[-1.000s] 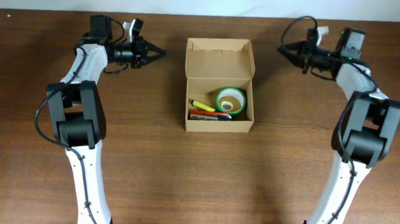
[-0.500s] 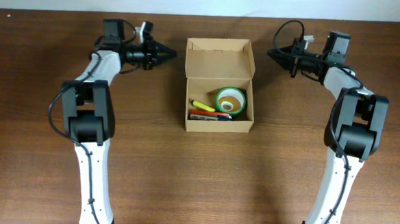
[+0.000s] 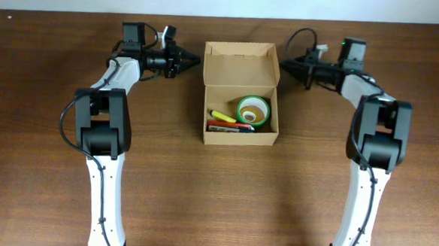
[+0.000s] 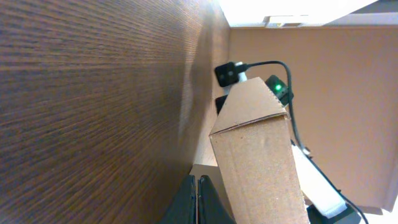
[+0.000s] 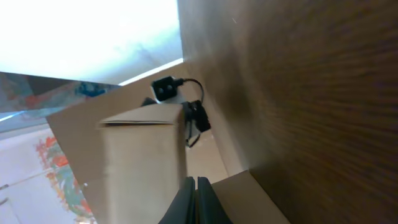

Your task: Pack container

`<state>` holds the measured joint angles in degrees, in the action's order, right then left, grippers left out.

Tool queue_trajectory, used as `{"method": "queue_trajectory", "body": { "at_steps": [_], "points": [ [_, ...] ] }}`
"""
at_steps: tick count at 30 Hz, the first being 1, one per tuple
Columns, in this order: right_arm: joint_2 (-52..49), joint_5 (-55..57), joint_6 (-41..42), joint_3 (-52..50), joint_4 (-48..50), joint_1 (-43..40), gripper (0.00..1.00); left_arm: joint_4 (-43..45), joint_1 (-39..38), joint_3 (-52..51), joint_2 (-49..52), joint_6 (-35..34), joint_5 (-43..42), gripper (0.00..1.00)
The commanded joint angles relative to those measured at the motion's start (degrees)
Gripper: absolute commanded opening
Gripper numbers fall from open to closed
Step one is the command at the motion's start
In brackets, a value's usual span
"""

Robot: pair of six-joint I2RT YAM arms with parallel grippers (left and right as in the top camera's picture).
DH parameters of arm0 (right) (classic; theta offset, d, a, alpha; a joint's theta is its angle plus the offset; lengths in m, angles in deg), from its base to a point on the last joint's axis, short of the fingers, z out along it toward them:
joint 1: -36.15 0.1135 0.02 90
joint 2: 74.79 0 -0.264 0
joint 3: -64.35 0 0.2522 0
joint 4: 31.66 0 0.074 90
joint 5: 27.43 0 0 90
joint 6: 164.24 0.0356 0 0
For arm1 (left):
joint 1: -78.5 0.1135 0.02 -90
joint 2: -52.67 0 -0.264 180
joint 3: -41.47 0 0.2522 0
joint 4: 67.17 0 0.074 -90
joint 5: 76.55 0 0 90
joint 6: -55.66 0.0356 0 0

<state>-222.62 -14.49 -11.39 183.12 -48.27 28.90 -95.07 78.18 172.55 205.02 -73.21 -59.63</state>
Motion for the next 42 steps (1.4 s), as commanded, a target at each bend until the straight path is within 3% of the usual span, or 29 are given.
{"method": "queue_trajectory", "body": {
  "at_steps": [1,19,30,36,42],
  "points": [
    [-0.8,0.6,-0.4,0.4,0.1,0.8,0.04,0.0,-0.5,0.1,0.5,-0.4,0.0,0.02],
    [-0.8,-2.7,-1.4,0.4,0.4,1.3,0.04,0.3,-4.6,0.1,0.5,-0.8,0.9,0.02],
    [1.3,-8.5,0.3,0.4,10.4,2.1,0.04,8.2,-4.6,1.9,0.5,-1.0,-1.8,0.02],
    [3.1,-9.6,9.6,0.5,22.1,2.1,0.04,12.9,-4.6,6.3,0.1,-1.0,-3.9,0.02],
    [3.3,-9.9,33.3,0.5,51.8,2.0,0.04,13.4,-4.7,12.6,-0.2,-1.0,-4.4,0.02]
  ]
}}
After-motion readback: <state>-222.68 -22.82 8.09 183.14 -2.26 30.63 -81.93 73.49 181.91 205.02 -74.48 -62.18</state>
